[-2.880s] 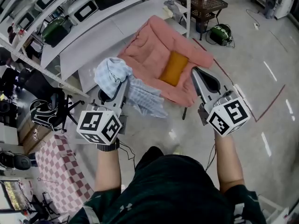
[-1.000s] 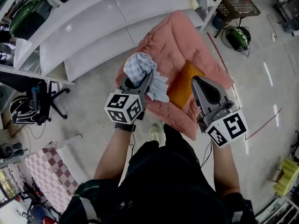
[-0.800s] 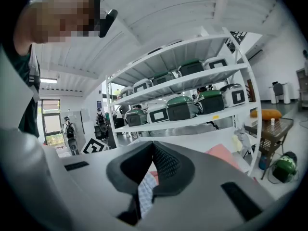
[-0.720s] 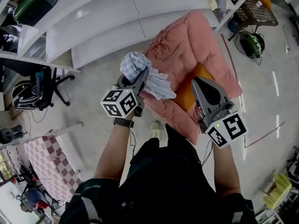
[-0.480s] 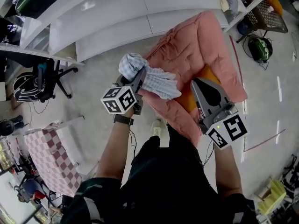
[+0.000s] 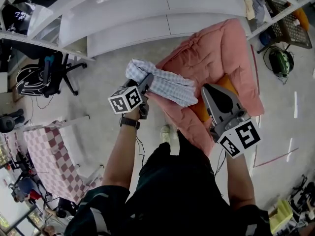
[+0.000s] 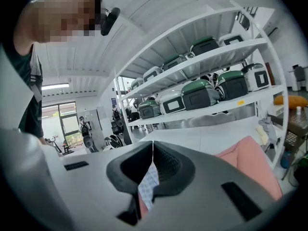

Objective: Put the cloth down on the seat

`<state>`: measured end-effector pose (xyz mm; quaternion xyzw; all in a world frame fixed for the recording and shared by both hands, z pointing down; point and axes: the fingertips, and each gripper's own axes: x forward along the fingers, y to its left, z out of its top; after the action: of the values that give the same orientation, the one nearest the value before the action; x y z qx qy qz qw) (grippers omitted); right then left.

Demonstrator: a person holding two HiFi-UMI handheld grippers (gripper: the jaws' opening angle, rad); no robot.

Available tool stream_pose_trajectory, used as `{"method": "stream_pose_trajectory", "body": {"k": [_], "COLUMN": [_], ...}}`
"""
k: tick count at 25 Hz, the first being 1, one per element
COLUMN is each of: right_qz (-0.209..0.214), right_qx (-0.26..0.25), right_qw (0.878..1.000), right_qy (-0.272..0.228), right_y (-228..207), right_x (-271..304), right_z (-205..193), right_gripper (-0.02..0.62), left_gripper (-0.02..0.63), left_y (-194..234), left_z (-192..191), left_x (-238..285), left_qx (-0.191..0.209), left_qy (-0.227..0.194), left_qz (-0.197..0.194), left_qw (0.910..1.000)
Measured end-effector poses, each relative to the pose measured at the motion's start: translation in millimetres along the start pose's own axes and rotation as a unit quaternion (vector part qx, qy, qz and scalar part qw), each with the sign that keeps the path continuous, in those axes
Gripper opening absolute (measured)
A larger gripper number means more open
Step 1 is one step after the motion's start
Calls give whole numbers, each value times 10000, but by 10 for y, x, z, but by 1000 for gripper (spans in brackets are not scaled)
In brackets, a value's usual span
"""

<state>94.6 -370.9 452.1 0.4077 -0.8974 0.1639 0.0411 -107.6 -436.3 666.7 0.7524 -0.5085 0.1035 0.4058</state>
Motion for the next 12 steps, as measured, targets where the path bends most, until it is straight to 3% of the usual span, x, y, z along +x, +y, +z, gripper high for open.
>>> {"method": "stream_pose_trajectory", "body": {"k": [12], "right_qz": [136], "right_qx": [-141], "right_qw": [9998], "right_qy": [-55], "right_y": [482], "right_x": [164], "right_z": [78], "right_gripper": [6], "left_gripper": [320], "left_y": [321], "left_z": [-69], "left_x": [-469], "left_qx": [-321], "left_qy": [-1], "left_qz": [36], "left_qw": [9995]}}
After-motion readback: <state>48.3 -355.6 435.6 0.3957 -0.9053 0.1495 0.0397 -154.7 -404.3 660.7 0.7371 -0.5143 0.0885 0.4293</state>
